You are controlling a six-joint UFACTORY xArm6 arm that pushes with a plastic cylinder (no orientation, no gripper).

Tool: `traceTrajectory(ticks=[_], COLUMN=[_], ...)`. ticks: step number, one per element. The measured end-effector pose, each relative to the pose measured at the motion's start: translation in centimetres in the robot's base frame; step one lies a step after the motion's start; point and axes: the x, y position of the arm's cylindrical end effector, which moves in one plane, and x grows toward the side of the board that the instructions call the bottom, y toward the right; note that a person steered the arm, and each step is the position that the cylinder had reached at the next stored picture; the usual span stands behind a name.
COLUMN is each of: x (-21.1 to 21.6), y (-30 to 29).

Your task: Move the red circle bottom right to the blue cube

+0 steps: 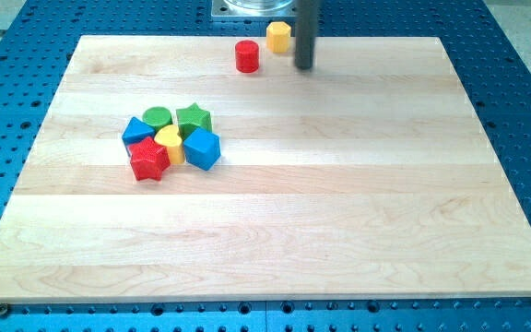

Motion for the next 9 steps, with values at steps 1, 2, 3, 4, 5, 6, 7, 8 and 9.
traceTrajectory(ticks=[1, 2, 3, 4, 5, 6, 7, 8, 9], x=[-5.1, -5.0, -5.0, -4.1, 4.3, 9.3, 7.1, 14.3, 19.7], y=[1.6, 1.4, 0.0, -8.5, -17.7, -18.0, -16.9, -13.9, -10.7])
